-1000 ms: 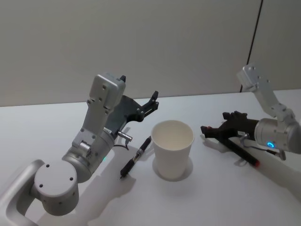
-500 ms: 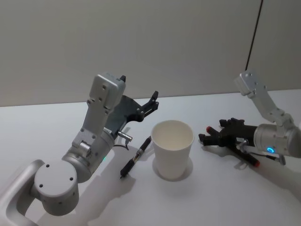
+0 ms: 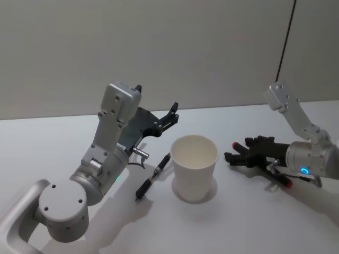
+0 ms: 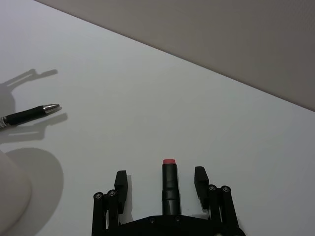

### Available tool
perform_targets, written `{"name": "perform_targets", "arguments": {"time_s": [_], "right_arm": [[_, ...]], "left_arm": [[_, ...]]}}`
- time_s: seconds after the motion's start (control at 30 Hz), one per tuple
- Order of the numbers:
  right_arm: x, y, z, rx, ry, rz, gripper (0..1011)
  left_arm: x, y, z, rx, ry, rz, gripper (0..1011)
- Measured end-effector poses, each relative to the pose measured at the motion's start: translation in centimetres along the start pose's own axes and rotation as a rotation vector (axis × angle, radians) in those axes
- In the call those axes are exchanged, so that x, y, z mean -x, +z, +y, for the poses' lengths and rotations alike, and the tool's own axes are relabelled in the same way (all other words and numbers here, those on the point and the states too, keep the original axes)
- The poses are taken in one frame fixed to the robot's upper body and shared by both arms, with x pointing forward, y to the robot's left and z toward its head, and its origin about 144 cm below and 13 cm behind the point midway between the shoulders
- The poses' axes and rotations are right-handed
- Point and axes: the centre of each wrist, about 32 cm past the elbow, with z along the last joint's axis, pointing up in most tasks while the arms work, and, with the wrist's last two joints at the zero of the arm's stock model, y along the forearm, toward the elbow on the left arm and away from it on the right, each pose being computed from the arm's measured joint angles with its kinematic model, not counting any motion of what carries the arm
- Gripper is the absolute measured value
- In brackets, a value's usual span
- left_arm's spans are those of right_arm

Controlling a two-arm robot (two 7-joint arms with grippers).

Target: Place the pen into the pen holder.

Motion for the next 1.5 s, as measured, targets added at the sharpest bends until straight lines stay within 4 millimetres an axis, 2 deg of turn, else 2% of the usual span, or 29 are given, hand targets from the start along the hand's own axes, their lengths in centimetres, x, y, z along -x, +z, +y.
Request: {"name": "perform_targets", "arguments": {"time_s": [0.3,0.4,0.5,0.53,0.8,1.5], "right_arm": [[0.01,-0.08,0.02,0.001,0.004,-0.001,650],[0.01,-0.1,0.03,0.001,0.005,-0.001,518],[0.01,-0.12,0.03,0.001,0.005,-0.001,461],[0.0,-0.12,0.03,0.001,0.006,-0.001,394],[-0.02,-0.15,0.03,0.002,0.005,-0.001,168],[-0.02,-0.14,0.03,0.002,0.006,-0.001,168]], "left_arm": [[0.0,0.0,0.0,0.0,0.0,0.0,1001],[0.0,0.0,0.0,0.0,0.0,0.0,1001],[0.0,0.0,0.0,0.0,0.0,0.0,1001],[0.0,0.0,0.0,0.0,0.0,0.0,1001],[0.0,0.0,0.0,0.0,0.0,0.0,1001],[0.0,0.0,0.0,0.0,0.0,0.0,1001]]}}
